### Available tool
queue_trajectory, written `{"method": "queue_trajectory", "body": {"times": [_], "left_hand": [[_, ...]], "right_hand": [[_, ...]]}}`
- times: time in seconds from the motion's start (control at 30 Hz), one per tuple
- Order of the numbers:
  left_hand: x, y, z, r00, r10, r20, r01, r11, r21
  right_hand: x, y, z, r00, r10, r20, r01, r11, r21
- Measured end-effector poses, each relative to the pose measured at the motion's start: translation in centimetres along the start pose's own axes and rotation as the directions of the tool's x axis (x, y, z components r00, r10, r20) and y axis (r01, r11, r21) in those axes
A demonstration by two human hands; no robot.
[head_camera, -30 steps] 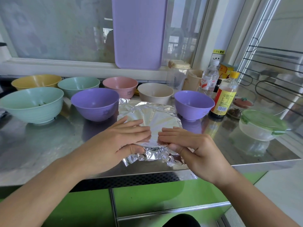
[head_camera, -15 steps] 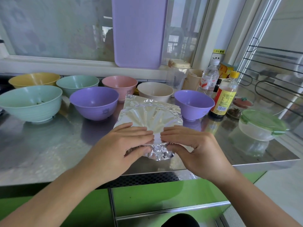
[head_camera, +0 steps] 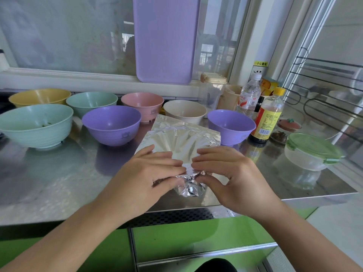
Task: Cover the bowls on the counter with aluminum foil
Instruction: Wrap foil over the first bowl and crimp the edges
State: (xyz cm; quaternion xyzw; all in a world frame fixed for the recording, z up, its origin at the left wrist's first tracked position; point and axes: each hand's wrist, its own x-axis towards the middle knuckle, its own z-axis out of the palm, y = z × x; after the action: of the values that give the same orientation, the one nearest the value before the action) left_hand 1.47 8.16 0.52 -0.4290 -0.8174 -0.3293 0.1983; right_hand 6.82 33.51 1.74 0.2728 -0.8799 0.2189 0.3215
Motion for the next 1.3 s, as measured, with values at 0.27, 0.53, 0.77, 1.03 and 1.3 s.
{"method": "queue_trajectory", "body": {"times": [0.27, 0.53, 0.77, 1.03, 1.3], "left_hand": [[0.1, -0.1, -0.6, 0.996, -0.043, 0.073, 0.045, 0.998, -0.037], [0.0, -0.2, 0.2, 0.999, -0.038, 0.031, 0.039, 0.998, -0.039], [0.3, -0.4, -0.2, 0.996, -0.061, 0.058, 0.063, 0.997, -0.036], [-0.1, 0.3, 0.3, 0.997, -0.067, 0.047, 0.063, 0.995, 0.078], [0.4, 0.6, 0.0, 0.960, -0.274, 0.064, 0.270, 0.961, 0.067]], "right_hand": [[-0.4, -0.3, 0.7, 0.999, 0.024, -0.031, -0.025, 1.000, -0.018], [-0.7, 0.4, 0.2, 0.984, 0.170, -0.052, -0.157, 0.968, 0.198], [-0.7, 0.3, 0.9, 0.991, 0.068, -0.115, -0.064, 0.997, 0.038], [-1.9, -0.2, 1.8, 0.974, 0.188, -0.125, -0.167, 0.972, 0.165], [-1.0, -1.6, 1.7, 0.762, 0.642, -0.088, -0.537, 0.702, 0.468]]}}
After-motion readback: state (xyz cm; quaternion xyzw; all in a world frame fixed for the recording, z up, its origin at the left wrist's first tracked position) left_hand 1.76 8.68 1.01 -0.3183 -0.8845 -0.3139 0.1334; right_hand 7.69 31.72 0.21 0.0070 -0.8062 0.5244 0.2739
